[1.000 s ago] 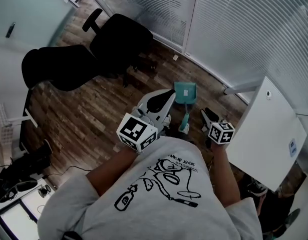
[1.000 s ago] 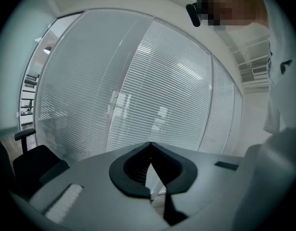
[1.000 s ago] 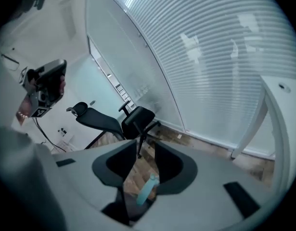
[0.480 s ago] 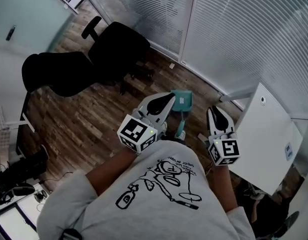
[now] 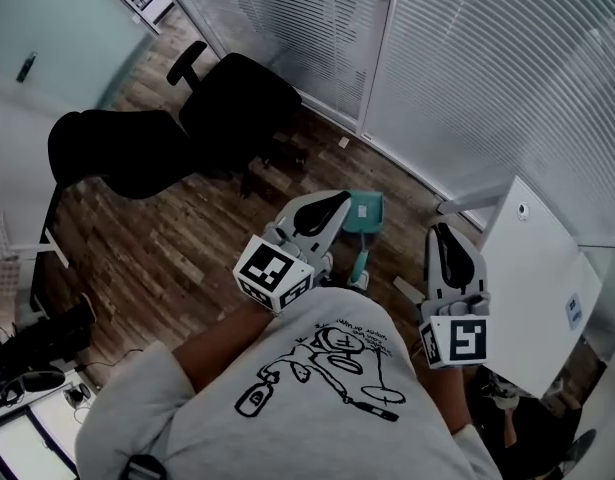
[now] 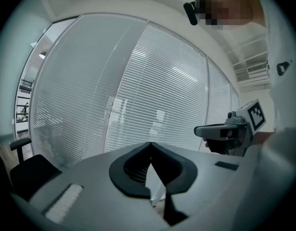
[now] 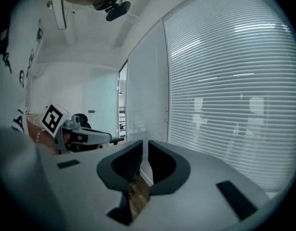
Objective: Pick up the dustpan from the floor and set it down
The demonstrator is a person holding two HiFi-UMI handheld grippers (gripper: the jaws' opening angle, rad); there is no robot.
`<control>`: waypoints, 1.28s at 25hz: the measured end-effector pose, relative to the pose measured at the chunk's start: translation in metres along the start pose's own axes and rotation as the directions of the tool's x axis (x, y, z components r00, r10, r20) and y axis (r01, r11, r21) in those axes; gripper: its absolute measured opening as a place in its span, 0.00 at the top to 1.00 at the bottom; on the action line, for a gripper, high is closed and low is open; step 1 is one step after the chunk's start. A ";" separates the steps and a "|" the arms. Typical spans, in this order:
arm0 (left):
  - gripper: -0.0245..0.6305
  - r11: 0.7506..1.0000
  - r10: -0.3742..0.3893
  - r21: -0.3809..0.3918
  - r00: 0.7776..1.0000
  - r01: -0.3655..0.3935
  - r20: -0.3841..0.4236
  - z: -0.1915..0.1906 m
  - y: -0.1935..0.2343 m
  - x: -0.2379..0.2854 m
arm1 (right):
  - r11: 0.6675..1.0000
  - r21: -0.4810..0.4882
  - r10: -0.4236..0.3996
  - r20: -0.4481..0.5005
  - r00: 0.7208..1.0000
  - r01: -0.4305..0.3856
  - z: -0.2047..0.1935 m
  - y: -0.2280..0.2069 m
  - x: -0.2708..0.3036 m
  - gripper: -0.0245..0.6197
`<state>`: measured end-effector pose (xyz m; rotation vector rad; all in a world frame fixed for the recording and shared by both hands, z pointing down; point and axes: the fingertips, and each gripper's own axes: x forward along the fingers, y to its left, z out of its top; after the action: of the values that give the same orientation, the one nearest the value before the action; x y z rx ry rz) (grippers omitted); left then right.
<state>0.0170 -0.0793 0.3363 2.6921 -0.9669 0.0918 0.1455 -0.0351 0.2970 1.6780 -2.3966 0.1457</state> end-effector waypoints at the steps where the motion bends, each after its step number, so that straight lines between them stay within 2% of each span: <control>1: 0.96 1.000 0.000 0.001 1.000 0.000 0.004 0.002 0.000 0.000 | 1.000 -0.008 -0.003 0.010 1.000 0.004 0.006 0.001 -0.001 0.91; 14: 0.96 1.000 0.007 0.013 0.999 -0.008 0.049 0.023 -0.002 -0.002 | 1.000 -0.007 -0.010 0.043 0.999 0.010 0.025 0.006 -0.005 0.92; 32: 0.96 1.000 0.007 0.006 0.999 -0.008 0.049 0.021 -0.002 -0.004 | 1.000 0.009 -0.020 0.036 0.999 0.020 0.019 0.003 -0.003 0.93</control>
<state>0.0146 -0.0817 0.3156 2.7081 -0.9926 0.0304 0.1414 -0.0353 0.2776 1.7227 -2.4077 0.1236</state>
